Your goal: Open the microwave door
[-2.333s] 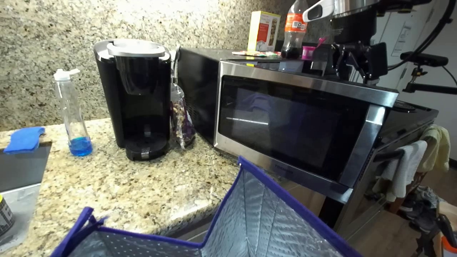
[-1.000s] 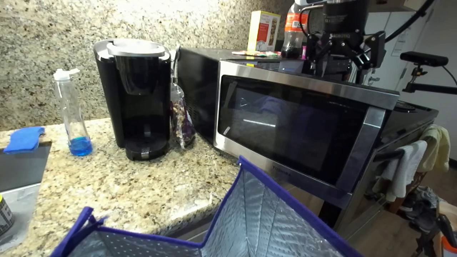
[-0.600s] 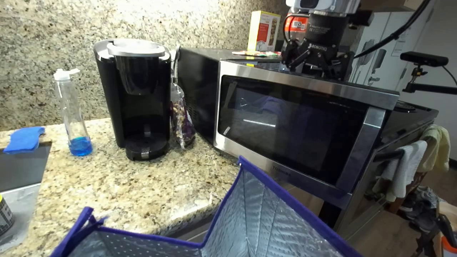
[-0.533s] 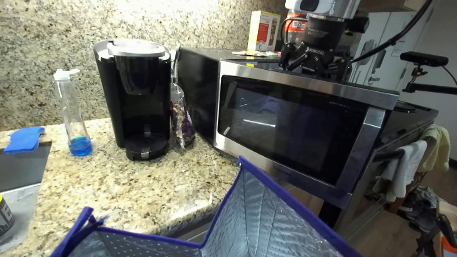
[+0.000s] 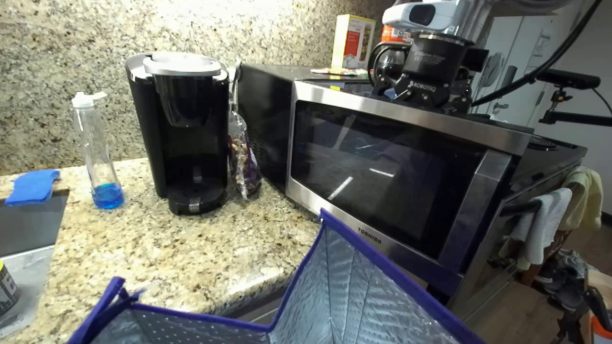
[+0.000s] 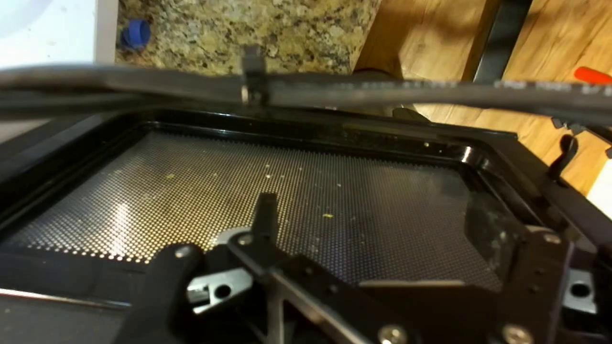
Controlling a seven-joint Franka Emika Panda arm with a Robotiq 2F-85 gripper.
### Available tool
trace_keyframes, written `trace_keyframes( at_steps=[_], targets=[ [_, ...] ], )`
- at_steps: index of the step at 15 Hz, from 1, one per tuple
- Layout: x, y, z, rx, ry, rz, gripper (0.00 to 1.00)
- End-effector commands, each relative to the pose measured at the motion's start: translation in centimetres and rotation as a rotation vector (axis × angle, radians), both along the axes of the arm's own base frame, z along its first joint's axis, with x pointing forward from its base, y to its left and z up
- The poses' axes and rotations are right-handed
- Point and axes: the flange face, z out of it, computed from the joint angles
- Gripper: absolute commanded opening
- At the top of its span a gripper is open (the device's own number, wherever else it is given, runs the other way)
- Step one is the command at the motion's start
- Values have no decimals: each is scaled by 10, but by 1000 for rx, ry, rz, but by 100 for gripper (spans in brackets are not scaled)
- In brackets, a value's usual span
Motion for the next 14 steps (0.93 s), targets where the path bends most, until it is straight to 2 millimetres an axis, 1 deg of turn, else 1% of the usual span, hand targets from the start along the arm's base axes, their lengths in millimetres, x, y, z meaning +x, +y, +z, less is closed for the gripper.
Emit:
trace_keyframes(
  at_steps=[1, 3, 5, 8, 11, 14],
  targets=[
    [-11, 9, 4, 24, 17, 35, 100],
    [-12, 9, 3, -2, 30, 2, 100],
    [-9, 0, 3, -92, 21, -135, 100],
    [-12, -13, 5, -146, 37, -295, 100],
    [-27, -28, 3, -150, 104, -458, 100],
    [-47, -40, -3, -132, 171, -618, 100]
  ],
)
